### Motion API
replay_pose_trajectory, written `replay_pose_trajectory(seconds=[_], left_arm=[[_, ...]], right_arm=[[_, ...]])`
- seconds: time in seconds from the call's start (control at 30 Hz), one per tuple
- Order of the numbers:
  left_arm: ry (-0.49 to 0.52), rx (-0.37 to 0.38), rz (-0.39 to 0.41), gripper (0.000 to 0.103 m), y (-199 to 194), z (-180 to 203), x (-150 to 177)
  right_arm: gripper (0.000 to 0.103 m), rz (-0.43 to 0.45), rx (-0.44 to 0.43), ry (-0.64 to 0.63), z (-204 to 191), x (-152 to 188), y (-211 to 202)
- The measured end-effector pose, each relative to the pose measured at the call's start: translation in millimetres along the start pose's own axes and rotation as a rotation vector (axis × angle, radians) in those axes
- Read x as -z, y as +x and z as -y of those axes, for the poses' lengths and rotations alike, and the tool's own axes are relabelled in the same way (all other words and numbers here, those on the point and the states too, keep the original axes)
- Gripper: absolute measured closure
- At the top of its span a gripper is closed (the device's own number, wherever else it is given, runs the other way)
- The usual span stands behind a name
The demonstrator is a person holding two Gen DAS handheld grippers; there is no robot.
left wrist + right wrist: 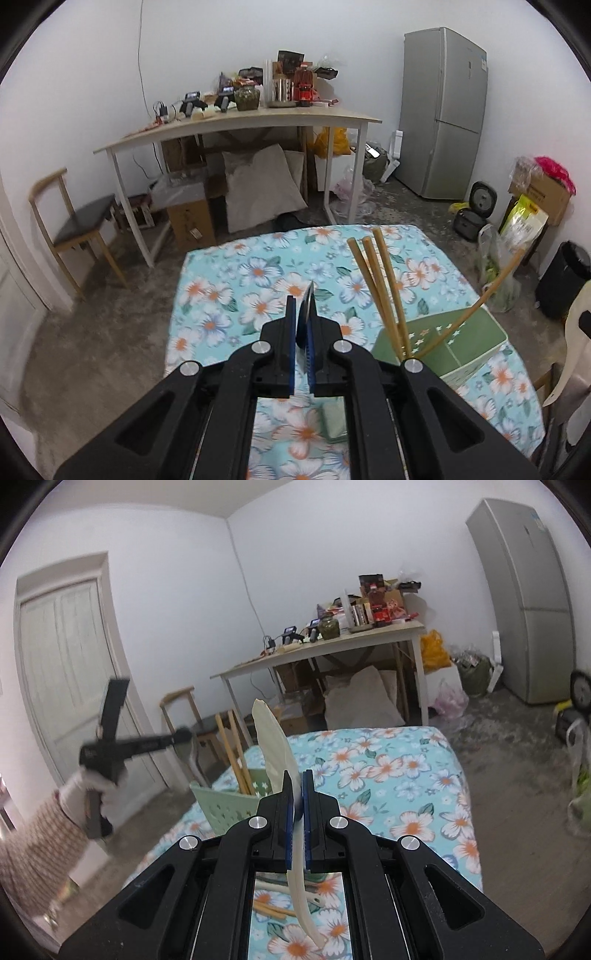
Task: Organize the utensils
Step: 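Carry both held spoons up over the green basket, then lower the white spoon into the basket and open the right tool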
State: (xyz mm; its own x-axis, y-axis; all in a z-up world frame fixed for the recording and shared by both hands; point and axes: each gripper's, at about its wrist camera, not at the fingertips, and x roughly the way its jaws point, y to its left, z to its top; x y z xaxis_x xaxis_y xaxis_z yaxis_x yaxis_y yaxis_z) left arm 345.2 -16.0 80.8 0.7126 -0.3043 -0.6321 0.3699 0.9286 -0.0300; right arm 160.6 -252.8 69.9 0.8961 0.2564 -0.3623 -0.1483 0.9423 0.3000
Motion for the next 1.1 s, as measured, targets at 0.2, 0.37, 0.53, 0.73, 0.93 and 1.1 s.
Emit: replay_pose_trajectory(seconds=[0.2, 0.37, 0.53, 0.73, 0.93, 1.1], left_arm=[[-0.030, 0.032, -0.005, 0.095, 4, 1, 2], [-0.049, 0.049, 0.019, 0.086, -3, 3, 3], [-0.079, 0.066, 0.051, 0.085, -15, -1, 7], [-0.093, 0.069, 0.086, 0.084, -19, -9, 10], [-0.188, 0.048, 0.010, 0.081, 36, -26, -9], [-0.241, 0.113, -0.056, 0.081, 56, -28, 21]], right_arm=[[0.100, 0.029, -0.060, 0.098, 16, -12, 3], [0.100, 0.054, -0.106, 0.182, 27, -19, 10], [0.100, 0.104, -0.150, 0.281, 43, -30, 17], [0.100, 0.116, -0.191, 0.343, 51, -42, 34], [0.100, 0.112, -0.178, 0.360, 54, -42, 36], [0.100, 0.147, -0.164, 0.397, 68, -44, 29]])
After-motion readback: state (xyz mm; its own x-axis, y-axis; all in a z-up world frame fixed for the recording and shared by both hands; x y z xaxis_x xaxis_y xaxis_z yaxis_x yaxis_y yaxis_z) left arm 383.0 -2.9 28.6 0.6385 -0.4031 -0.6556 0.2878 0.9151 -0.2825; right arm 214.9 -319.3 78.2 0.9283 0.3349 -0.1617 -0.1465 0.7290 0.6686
